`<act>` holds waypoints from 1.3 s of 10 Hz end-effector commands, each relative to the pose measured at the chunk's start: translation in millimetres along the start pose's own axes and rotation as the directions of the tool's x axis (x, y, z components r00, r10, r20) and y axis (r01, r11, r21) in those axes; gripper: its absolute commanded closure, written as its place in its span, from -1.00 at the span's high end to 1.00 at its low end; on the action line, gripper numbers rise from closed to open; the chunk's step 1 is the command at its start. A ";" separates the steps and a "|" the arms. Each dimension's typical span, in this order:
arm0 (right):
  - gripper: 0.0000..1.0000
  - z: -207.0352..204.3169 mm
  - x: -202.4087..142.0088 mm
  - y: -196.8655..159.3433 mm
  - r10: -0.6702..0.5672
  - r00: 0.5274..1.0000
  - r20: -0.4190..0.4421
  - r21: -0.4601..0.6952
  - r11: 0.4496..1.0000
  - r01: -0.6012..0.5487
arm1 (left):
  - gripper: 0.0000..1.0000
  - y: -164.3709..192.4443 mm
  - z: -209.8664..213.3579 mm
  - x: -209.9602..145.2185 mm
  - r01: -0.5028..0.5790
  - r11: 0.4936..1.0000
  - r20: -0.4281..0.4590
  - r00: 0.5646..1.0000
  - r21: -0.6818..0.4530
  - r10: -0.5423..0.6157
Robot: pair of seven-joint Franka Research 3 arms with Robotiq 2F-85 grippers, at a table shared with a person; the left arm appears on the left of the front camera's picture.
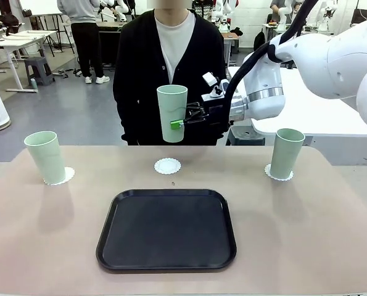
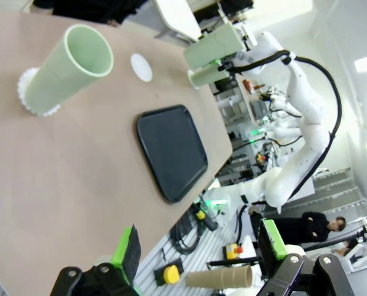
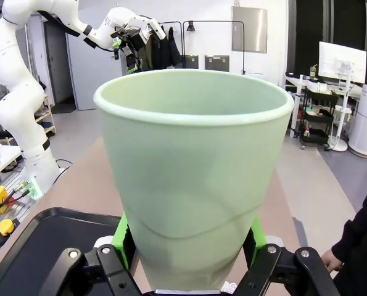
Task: Place coasters on the table and set cups on them.
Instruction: Take one Reusable plastic cup from the Flat Tray and place it on a coaster set by the human.
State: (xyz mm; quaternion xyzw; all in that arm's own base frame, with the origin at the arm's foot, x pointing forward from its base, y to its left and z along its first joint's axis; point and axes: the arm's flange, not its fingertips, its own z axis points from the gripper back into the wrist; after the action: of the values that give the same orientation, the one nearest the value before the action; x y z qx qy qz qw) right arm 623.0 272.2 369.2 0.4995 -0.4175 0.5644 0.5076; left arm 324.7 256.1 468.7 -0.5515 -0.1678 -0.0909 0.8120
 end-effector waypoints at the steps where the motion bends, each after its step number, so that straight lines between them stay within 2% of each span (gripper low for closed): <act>1: 0.67 0.3 0.0 -0.1 0.000 1.000 0.000 -0.001 1.000 0.000 | 1.00 -1.9 2.3 -1.2 0.003 1.000 -0.001 1.000 -0.006 -0.003; 3: 0.67 -10.6 -16.6 -14.4 0.099 0.995 0.014 0.071 0.993 -0.100 | 1.00 -1.9 2.3 -1.2 0.003 1.000 -0.001 1.000 -0.006 -0.003; 5: 0.67 -14.4 -33.7 -30.4 0.128 0.991 0.032 0.109 0.985 -0.131 | 1.00 -1.9 2.3 -1.2 0.003 1.000 -0.001 1.000 -0.006 -0.003; 7: 0.67 -14.2 -45.8 -38.1 0.133 0.990 0.038 0.134 0.981 -0.137 | 1.00 -1.9 2.3 -1.2 0.003 1.000 -0.001 1.000 -0.006 -0.003; 13: 0.67 -33.1 -80.6 -48.9 0.071 0.997 -0.022 0.127 0.990 -0.068 | 1.00 -1.9 2.3 -1.2 0.003 1.000 -0.001 1.000 -0.006 -0.003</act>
State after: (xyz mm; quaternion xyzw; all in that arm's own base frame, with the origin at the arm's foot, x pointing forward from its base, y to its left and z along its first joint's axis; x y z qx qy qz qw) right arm 654.3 292.4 281.5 0.5113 -0.4034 0.6092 0.4525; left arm 324.7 256.1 468.7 -0.5515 -0.1678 -0.0909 0.8120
